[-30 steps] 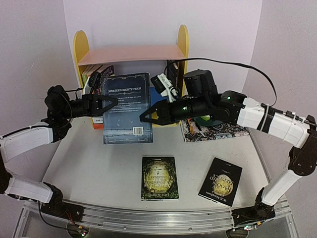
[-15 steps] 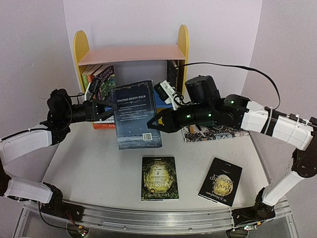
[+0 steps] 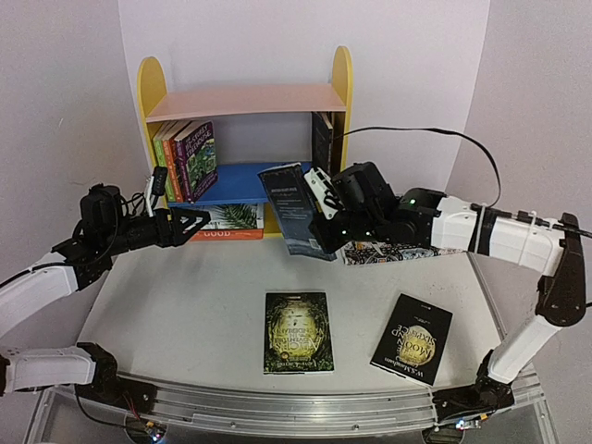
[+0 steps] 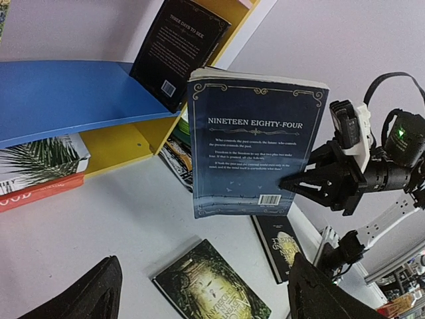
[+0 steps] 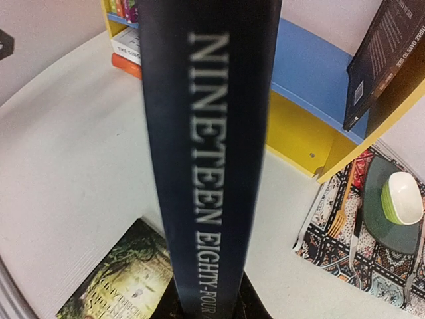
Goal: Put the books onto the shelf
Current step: Pass from the left arm to the right, then place the book on the book pile on the shelf.
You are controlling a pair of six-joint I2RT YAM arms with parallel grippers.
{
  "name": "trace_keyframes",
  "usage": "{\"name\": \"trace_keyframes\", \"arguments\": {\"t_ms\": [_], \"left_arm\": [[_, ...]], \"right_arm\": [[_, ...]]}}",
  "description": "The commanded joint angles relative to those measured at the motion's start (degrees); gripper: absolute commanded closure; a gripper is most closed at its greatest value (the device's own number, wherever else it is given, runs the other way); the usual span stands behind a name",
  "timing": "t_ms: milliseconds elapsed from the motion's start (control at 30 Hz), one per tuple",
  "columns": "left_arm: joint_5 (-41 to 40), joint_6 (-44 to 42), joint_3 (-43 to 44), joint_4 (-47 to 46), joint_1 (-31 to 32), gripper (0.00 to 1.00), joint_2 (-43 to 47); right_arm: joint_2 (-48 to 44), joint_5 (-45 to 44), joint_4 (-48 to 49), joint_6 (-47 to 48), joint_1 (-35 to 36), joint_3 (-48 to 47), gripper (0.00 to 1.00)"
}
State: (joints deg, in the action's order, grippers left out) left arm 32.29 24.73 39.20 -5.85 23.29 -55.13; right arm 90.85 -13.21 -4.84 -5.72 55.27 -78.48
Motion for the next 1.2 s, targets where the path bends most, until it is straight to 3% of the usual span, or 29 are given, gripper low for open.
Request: {"name": "trace_keyframes", "arguments": {"t_ms": [0,400,700,1167], "left_arm": [[-4.23,-4.08,-0.43,1.44,-0.24,0.13,3.2],[-3.57,-5.53,-1.83,2.65,-0.25,0.14,5.37],[-3.36,-4.96,-1.28,2.95,-0.26,0.15,5.36],[-2.37,-4.38,-0.06,3.11,-0.25,0.15,5.01]], "right_arm": [[2.89,-8.38,19.85,3.82,-0.29,-2.08,1.0],[14.93,-13.75,36.8,4.88,-3.45,-10.96,1.0],[20.31,-13.8,41.24,5.26,-6.07,-16.18,1.0],[33.57,-21.33,50.52,9.24,-9.19,-26.97,1.0]]}}
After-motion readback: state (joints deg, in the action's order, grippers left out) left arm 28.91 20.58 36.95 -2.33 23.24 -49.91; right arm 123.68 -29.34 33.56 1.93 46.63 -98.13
